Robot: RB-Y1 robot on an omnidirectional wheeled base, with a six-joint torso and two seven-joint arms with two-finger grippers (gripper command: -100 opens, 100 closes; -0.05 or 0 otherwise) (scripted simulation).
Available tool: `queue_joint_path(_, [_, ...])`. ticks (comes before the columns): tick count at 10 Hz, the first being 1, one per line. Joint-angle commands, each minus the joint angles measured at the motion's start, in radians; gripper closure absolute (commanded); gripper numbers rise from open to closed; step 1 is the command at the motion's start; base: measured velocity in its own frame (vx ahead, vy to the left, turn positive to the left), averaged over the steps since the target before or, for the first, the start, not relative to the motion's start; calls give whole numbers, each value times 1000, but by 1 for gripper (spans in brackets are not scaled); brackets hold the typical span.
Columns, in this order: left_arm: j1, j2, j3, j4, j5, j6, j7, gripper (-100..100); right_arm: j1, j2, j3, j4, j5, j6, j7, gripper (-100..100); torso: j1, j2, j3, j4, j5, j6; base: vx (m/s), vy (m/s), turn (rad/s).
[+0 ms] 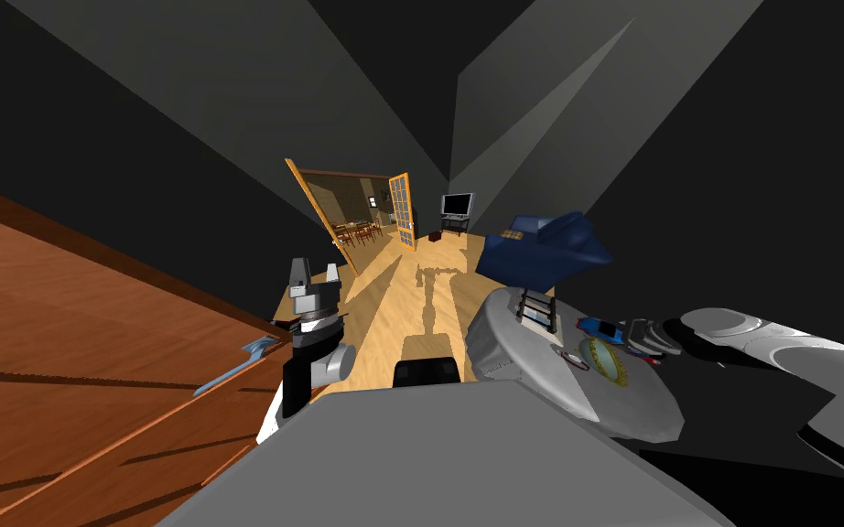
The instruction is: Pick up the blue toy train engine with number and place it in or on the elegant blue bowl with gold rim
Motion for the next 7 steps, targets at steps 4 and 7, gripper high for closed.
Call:
queue_joint_path(4, [0,0,0,0,0,0,0,0,-11,-30,1,-10,4,-44,-12,-100,0,0,0,0,0,0,6,-9,-15])
queue_joint_path(7, [0,0,0,0,0,0,0,0,-35,-39,3,5,12,-74,-9,-100,-1,-1,0,0,0,0,10,-21,-13])
